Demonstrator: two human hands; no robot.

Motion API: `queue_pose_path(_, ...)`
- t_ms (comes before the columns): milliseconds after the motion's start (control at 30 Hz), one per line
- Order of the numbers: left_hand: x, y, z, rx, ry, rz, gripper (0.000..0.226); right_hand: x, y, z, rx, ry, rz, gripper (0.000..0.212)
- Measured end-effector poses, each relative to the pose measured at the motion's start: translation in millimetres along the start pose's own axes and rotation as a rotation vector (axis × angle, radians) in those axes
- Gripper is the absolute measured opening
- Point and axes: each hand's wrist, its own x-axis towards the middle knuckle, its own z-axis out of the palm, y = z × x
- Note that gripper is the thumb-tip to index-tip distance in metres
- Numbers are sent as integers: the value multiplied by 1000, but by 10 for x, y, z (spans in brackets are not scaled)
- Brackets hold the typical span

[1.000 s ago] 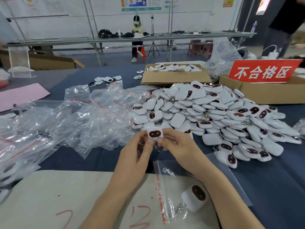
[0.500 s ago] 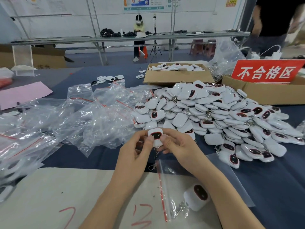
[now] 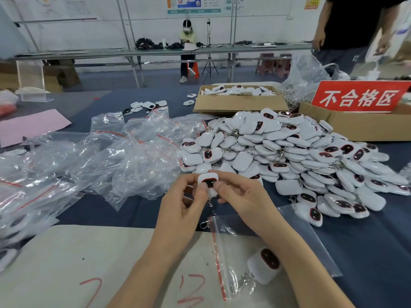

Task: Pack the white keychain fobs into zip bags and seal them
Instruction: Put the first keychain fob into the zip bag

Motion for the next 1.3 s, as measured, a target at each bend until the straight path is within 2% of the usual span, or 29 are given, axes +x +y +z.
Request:
queue_pose_path(867,10,15,-10,-37,-32,-49,13,-28,-43,33,-9,20,-39,29)
queue_pose_path(1300,14,6,-14,-36,-33,-60,12,-13,-5,57,-26,42,-21,21)
